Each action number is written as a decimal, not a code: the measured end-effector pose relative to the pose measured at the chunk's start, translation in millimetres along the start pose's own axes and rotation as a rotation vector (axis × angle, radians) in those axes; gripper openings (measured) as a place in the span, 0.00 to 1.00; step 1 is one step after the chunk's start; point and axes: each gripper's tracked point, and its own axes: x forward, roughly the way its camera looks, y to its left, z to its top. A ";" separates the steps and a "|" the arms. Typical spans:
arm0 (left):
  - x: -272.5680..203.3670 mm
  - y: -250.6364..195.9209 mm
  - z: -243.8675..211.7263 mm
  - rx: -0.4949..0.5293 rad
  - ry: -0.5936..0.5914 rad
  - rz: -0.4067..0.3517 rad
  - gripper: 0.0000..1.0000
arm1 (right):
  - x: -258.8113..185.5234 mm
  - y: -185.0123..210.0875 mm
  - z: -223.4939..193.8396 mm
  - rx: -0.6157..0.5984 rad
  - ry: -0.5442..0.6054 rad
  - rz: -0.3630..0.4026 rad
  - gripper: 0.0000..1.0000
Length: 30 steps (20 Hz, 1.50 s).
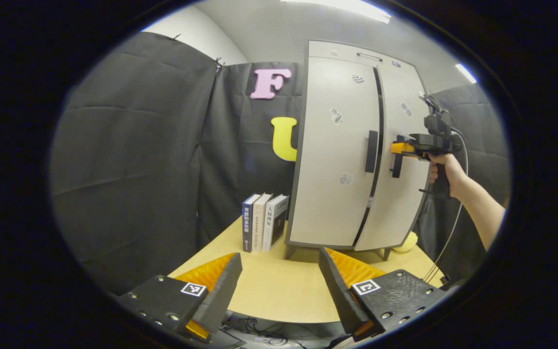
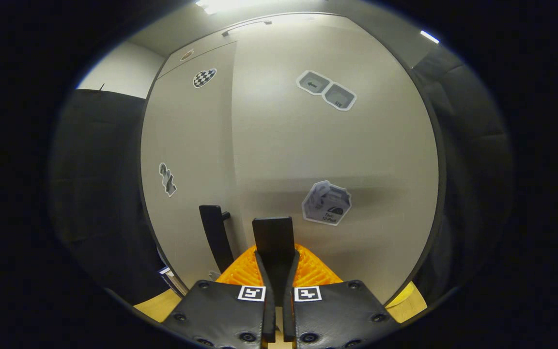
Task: Open the right door of the double-door shoe cabinet with the right hand, and open the left door with the left hand.
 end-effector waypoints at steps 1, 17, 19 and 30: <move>0.3 -1.0 -2.8 0.005 0.003 -0.003 0.93 | -5.3 0.1 0.3 -0.004 -0.003 0.006 0.08; 8.4 -44.6 -6.5 0.022 0.017 -0.100 0.93 | -84.1 -22.9 -5.5 -0.019 0.033 0.077 0.07; 10.9 -49.4 -7.6 0.026 0.021 -0.113 0.94 | -96.2 -31.4 -6.5 -0.016 0.033 0.074 0.08; 21.7 -71.7 -8.2 0.050 0.020 -0.181 0.93 | -136.5 -72.1 -5.8 0.044 0.033 0.024 0.07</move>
